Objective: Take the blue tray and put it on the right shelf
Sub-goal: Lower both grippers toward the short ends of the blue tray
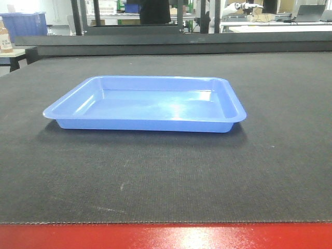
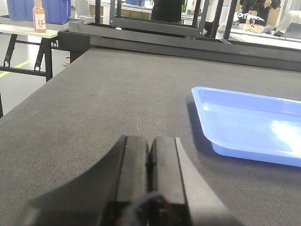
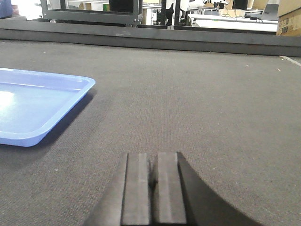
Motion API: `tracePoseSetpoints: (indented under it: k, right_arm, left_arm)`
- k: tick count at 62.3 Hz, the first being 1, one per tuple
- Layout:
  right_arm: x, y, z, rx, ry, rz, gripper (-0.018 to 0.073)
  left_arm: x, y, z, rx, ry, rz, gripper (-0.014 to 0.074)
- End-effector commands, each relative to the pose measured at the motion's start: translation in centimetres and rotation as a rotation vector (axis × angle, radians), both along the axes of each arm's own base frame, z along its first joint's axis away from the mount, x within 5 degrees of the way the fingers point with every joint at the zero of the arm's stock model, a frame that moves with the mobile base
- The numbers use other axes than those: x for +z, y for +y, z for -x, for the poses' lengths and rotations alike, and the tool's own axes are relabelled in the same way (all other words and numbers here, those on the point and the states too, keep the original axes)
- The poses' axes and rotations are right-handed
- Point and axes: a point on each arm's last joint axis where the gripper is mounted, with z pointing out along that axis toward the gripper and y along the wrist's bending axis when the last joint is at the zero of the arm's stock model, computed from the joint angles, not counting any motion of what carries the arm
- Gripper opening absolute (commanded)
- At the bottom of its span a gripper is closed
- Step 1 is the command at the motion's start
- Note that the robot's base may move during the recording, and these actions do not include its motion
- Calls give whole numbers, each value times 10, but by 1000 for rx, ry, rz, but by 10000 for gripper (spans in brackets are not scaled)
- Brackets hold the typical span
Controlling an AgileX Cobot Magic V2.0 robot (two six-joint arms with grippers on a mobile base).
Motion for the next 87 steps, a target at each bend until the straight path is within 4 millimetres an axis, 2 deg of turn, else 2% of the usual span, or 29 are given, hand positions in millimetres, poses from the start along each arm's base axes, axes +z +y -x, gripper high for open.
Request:
tracePoseSetpoints:
  k: [1, 29, 42, 48, 57, 63, 68, 72, 76, 82, 87]
  right_arm:
    - [17, 0, 3, -4, -129, 0, 59]
    - [18, 0, 3, -3, -139, 0, 59]
    - [29, 0, 6, -1, -263, -5, 59]
    - [53, 0, 12, -1, -366, -18, 59]
    - [109, -1, 25, -2, -362, -11, 66]
    - [137, 0, 20, -2, -313, -11, 165]
    - [148, 0, 5, -2, -263, -10, 286]
    - [151, 0, -12, -2, -210, -9, 390]
    - [153, 0, -30, -2, -147, -13, 473]
    - [158, 2, -58, 6, -58, -11, 553]
    - [171, 6, -80, 31, 9, -10, 591]
  left_arm:
    - [-1, 1, 0, 9, -68, 0, -48]
    - [-2, 1, 0, 11, -66, 0, -48]
    - [2, 2, 0, 17, -101, 24, -48]
    - [26, 3, 4, 23, -194, 47, -48]
    - [72, 0, 6, -8, -112, -16, -42]
    - [108, -1, 2, -13, -82, -50, 36]
    - [134, -2, -8, -18, -49, -51, 178]
    - [147, -3, -20, -23, -9, -50, 296]
    - [156, -5, -34, -29, 52, -54, 374]
    - [167, -9, -57, -54, 161, -63, 422]
    - [179, -16, -77, -106, 271, -80, 428]
